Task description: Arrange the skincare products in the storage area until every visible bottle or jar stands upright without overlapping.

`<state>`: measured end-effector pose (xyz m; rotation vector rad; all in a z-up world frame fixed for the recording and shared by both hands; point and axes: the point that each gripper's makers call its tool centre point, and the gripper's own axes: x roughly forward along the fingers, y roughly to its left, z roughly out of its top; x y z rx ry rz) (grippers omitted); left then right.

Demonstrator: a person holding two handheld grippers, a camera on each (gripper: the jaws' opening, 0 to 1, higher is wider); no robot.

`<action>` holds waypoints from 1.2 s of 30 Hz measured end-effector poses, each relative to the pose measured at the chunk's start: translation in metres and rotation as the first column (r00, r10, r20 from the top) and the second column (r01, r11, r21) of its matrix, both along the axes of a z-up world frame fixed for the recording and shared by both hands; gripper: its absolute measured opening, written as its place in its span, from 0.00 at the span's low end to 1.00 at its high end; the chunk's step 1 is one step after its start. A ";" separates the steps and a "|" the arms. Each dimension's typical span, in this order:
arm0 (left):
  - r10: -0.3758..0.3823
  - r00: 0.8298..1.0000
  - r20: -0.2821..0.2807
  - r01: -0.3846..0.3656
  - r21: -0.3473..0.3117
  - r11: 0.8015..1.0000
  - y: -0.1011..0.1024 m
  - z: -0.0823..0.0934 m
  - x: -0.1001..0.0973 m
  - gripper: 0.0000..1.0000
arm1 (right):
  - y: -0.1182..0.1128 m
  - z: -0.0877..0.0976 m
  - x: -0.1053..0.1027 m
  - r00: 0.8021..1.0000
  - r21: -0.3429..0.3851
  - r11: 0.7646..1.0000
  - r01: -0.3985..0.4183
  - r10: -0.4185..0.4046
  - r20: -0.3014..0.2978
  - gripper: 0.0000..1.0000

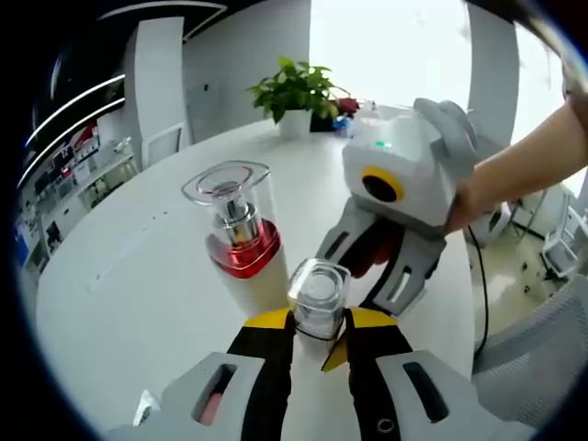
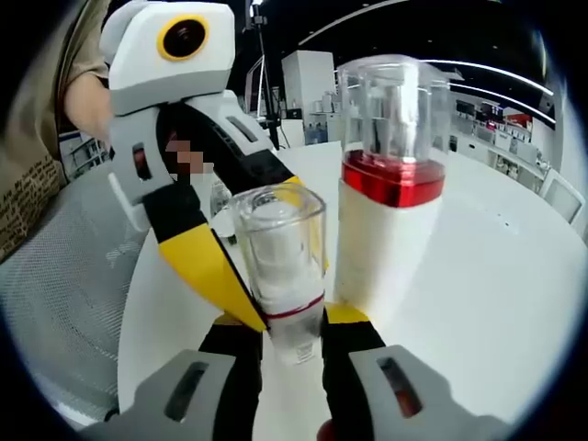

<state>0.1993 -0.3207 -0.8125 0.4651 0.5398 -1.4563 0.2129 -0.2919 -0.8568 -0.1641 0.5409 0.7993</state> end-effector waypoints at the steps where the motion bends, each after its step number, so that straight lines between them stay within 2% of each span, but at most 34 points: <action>1: -0.001 1.000 0.001 0.001 0.000 1.000 0.000 0.000 0.000 0.19 | 0.000 0.000 0.000 1.000 0.001 1.000 0.001 -0.001 0.002 0.24; 11: -0.033 0.999 0.014 0.033 0.019 0.999 0.003 -0.003 0.000 0.19 | 0.001 -0.001 0.004 0.999 0.007 0.999 0.050 -0.050 0.020 0.24; 19: -0.049 0.999 0.014 0.049 0.022 0.999 0.003 -0.004 0.000 0.21 | 0.000 -0.004 0.003 0.996 0.025 0.996 0.084 -0.084 0.000 0.27; 28: -0.047 0.999 0.010 0.047 0.024 0.999 0.005 -0.003 0.000 0.30 | -0.004 -0.002 -0.001 0.994 0.033 0.994 0.106 -0.105 -0.024 0.33; 36: -0.033 0.999 0.005 0.032 0.022 0.999 0.013 0.004 0.000 0.39 | -0.007 0.003 -0.010 0.988 0.027 0.989 0.146 -0.144 -0.046 0.44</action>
